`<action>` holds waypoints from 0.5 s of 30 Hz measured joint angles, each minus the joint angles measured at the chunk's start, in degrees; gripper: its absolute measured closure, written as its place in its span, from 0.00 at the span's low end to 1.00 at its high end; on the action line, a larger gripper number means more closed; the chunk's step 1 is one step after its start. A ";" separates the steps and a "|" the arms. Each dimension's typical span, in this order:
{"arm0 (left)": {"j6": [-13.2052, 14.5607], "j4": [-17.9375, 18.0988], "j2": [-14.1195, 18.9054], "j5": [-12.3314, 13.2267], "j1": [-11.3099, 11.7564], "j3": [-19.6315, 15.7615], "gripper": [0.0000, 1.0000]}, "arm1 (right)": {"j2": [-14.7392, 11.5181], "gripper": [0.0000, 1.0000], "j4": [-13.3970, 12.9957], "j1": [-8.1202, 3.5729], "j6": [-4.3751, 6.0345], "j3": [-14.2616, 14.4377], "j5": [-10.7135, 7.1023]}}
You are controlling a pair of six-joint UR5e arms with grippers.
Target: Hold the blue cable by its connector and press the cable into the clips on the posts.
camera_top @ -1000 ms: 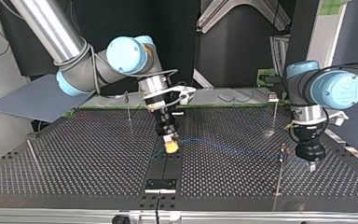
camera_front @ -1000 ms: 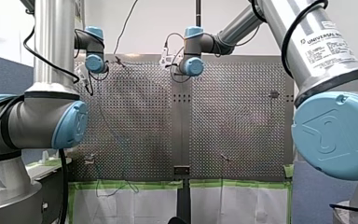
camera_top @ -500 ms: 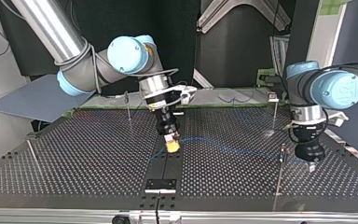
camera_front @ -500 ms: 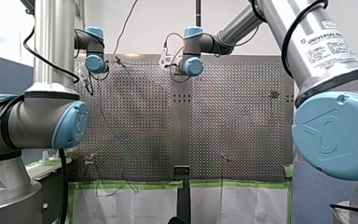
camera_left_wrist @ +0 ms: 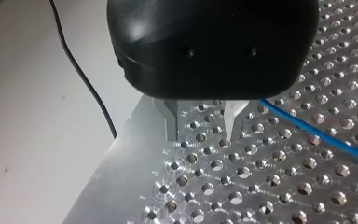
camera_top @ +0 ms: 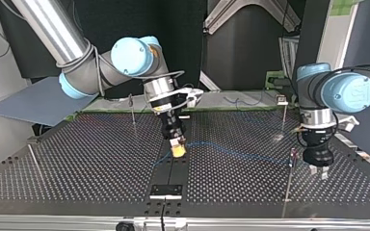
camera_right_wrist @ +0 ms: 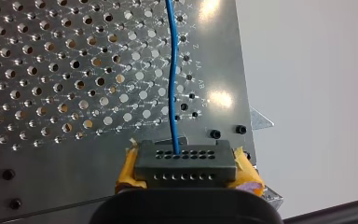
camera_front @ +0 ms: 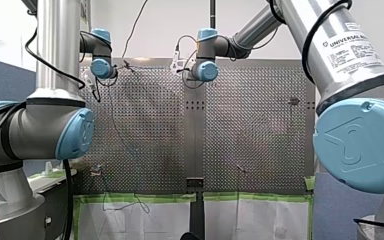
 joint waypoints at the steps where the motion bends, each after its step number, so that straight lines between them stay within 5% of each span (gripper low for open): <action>1: -0.10 -0.10 0.00 -0.20 0.01 -0.01 0.41 | 0.00 1.00 0.01 0.01 0.00 0.00 0.00; 5: -0.18 -0.17 0.00 -0.38 0.03 0.01 0.25 | 0.00 1.00 0.05 0.08 -0.01 0.00 0.00; 7: -0.14 -0.18 0.00 0.08 0.09 0.00 0.00 | -0.01 1.00 0.08 0.12 -0.04 0.00 0.00; 15: 1.27 -1.19 0.00 0.34 0.20 -0.02 0.00 | -0.02 1.00 0.15 0.17 -0.09 0.00 0.00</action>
